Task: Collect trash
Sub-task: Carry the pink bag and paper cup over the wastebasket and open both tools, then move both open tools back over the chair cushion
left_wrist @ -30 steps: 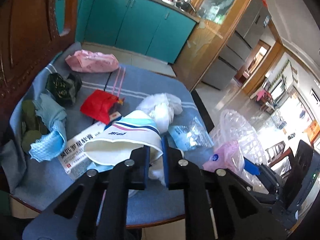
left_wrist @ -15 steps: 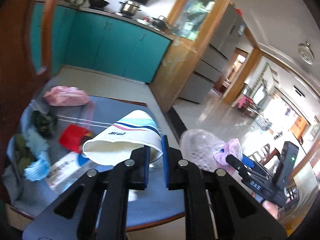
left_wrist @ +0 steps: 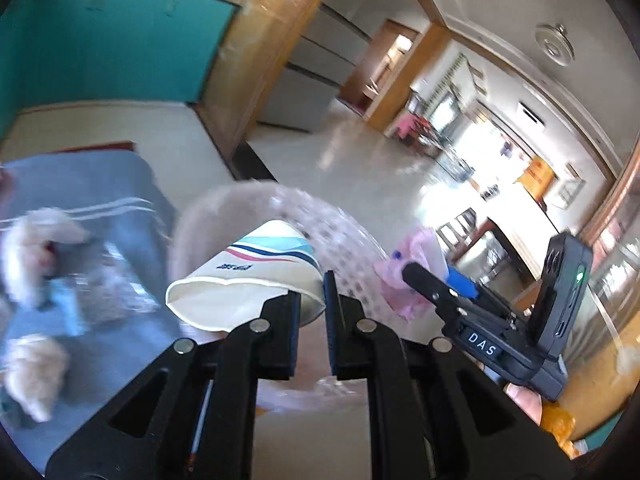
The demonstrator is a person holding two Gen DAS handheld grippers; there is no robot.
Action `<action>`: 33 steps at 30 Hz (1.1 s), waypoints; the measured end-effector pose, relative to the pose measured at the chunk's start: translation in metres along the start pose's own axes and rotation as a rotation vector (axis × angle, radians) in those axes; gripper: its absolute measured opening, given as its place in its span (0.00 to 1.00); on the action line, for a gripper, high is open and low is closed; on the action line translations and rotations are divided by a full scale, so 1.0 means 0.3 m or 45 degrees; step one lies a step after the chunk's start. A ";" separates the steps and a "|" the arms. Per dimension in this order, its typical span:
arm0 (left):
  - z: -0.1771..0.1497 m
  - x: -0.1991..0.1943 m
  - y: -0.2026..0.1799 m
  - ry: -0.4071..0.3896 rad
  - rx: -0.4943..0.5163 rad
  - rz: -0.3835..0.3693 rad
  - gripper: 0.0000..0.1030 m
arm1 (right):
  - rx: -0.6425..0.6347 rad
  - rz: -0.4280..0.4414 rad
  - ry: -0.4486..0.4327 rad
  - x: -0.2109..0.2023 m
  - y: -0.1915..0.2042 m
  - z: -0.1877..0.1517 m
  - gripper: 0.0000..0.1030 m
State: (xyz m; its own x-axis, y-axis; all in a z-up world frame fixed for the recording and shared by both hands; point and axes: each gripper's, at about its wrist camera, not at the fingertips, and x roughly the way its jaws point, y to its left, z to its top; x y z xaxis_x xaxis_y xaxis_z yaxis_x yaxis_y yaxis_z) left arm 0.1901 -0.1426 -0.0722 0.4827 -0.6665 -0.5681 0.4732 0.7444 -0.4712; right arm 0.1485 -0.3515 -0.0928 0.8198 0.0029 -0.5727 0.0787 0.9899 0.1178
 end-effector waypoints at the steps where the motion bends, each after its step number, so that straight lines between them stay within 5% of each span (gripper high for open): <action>1: -0.005 0.020 -0.006 0.013 -0.003 -0.004 0.14 | 0.002 -0.006 0.003 0.001 -0.010 0.000 0.61; 2: -0.008 0.039 -0.007 0.027 -0.009 -0.002 0.17 | 0.003 -0.008 0.005 0.000 -0.016 -0.003 0.61; 5: -0.022 0.062 0.026 0.037 -0.067 0.022 0.50 | 0.006 -0.003 0.020 0.009 -0.012 -0.006 0.62; 6: -0.029 0.055 0.053 0.028 -0.086 0.031 0.54 | 0.006 0.003 0.025 0.015 -0.005 -0.004 0.62; 11: -0.043 -0.058 0.111 -0.075 -0.148 0.153 0.65 | -0.009 0.039 0.057 0.044 0.033 -0.014 0.67; 15: -0.068 -0.187 0.137 -0.180 -0.122 0.370 0.73 | -0.020 0.071 0.074 0.060 0.075 -0.021 0.80; 21: -0.140 -0.369 0.235 -0.270 -0.167 0.711 0.84 | -0.095 0.107 0.062 0.063 0.161 -0.020 0.87; 27: -0.209 -0.479 0.326 -0.251 -0.241 0.873 0.89 | -0.160 0.204 0.057 0.061 0.273 -0.022 0.88; 33: -0.279 -0.573 0.364 -0.257 -0.325 0.918 0.89 | -0.226 0.310 -0.038 -0.022 0.387 -0.020 0.95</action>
State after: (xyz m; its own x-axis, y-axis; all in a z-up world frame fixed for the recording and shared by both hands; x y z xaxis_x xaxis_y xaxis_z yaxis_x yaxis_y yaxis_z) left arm 0.0972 0.0567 -0.0823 0.7420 0.0072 -0.6704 -0.1788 0.9659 -0.1875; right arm 0.1487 -0.2358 -0.0803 0.8191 0.2414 -0.5204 -0.2200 0.9700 0.1036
